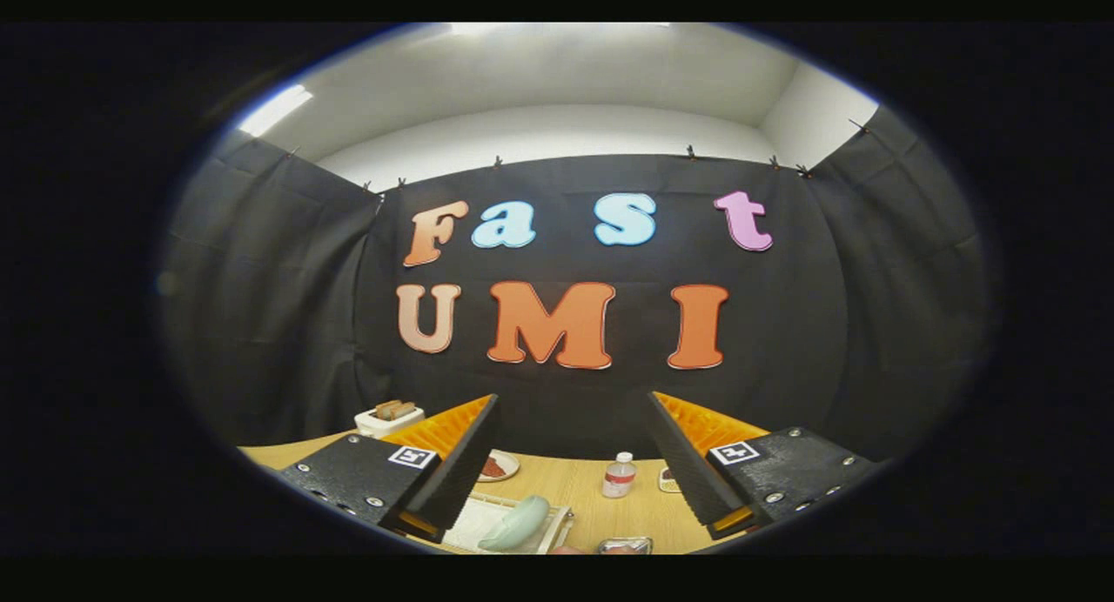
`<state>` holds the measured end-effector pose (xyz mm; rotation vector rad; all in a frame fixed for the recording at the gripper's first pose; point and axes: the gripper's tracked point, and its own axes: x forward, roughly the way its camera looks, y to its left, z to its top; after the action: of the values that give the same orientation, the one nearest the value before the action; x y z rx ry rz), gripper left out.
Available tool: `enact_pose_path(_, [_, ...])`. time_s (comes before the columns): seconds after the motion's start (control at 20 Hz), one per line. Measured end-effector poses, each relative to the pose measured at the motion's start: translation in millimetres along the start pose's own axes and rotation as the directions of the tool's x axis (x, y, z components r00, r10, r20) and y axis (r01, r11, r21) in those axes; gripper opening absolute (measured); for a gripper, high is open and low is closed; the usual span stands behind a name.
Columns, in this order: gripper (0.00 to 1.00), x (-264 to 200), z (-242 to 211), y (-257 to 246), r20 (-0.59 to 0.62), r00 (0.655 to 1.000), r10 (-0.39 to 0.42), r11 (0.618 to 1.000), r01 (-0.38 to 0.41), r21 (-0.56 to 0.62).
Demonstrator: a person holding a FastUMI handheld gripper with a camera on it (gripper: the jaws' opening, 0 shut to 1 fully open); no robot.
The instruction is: Take the plate from the dish rack, then take the spoon from the basket and place it into the plate.
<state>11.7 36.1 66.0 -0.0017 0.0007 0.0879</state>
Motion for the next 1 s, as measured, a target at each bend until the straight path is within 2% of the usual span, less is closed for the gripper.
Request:
enact_pose_path(0.4, [0.98, 13.7, -13.2, 11.2, -0.127, 0.99, 0.056, 0.998, -0.057, -0.004])
enact_pose_path(0.5, [0.98, 16.3, -26.2, 10.1, -0.192, 0.98, 0.054, 0.998, -0.056, -0.004])
enact_pose_path(0.65, [0.99, 19.8, -47.1, 9.6, -0.293, 0.955, 0.051, 0.999, -0.049, 0.015])
enact_pose_path(0.85, [0.98, 23.0, -79.5, 13.4, -0.425, 0.902, 0.077, 0.996, -0.055, 0.065])
enact_pose_path(1.0, [0.96, 26.2, -95.4, 19.4, -0.482, 0.871, 0.098, 0.994, -0.064, 0.086])
